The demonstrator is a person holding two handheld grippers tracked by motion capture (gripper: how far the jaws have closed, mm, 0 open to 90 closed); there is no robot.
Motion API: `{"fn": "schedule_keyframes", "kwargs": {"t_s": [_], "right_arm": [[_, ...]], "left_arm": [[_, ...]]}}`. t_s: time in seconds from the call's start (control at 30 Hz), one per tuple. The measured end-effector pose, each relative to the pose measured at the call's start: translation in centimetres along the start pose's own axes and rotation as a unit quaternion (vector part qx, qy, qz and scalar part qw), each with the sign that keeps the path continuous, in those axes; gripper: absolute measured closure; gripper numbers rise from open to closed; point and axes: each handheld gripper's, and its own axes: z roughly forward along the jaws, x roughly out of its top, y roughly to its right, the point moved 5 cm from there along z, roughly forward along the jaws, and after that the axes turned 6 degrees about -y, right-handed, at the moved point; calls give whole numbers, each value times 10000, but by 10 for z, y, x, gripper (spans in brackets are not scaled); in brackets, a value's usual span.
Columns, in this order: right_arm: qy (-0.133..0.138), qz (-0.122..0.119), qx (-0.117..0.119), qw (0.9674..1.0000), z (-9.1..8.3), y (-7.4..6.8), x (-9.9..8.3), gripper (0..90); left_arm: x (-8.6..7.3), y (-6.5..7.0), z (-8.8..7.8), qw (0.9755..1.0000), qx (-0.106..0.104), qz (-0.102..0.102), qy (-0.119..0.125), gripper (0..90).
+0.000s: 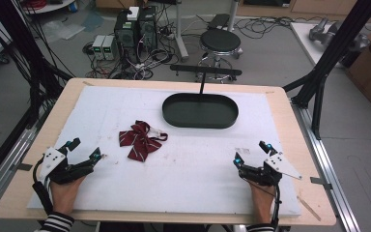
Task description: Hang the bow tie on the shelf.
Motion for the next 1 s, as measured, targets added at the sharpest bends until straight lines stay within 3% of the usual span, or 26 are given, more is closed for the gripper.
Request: {"fn": "schedule_keyframes", "kwargs": {"t_s": [0.43,1.0], "right_arm": [[29,-94,-19,9999,0,-1,0,6],[5,-9,-18,10000,0,0,0,6]], "left_arm": [[0,0,2,9999,-29,26,-115,161],[0,1,5,9997,-41,76,-249,161]]}}
